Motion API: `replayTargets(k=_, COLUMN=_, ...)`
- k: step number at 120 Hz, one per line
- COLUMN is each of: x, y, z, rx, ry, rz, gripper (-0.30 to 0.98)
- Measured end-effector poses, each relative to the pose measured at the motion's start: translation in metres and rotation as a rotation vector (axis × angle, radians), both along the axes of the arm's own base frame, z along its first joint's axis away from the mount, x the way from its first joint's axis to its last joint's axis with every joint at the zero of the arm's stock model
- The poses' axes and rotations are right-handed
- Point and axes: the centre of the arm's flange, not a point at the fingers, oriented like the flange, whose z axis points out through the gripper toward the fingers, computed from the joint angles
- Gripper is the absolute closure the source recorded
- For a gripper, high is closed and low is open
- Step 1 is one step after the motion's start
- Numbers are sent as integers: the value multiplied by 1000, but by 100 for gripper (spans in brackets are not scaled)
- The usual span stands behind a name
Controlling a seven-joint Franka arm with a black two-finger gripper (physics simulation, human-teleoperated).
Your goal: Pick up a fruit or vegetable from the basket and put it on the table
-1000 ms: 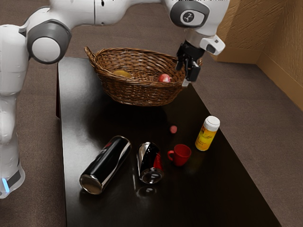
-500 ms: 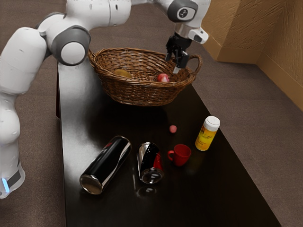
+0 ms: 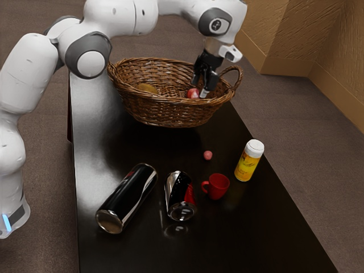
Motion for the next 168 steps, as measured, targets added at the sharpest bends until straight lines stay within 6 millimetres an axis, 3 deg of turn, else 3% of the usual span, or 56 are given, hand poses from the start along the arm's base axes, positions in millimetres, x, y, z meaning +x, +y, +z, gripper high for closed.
replayTargets(k=73, x=1, y=8, z=-34, rx=-31, ry=22, rz=-29, gripper=0)
replayTargets(k=89, x=2, y=8, z=-36, rx=-29, ry=18, rz=-32, gripper=24)
replayTargets(k=106, x=3, y=8, z=-35, rx=-24, ry=10, rz=-36, gripper=32)
replayTargets(k=134, x=1, y=8, z=-17, rx=-5, ry=-20, rz=-40, gripper=35)
replayTargets(k=150, x=-10, y=0, z=26, rx=34, ry=-77, rz=-50, gripper=41)
replayTargets(k=168, x=-22, y=-18, z=67, rx=68, ry=-128, rz=-72, gripper=34)
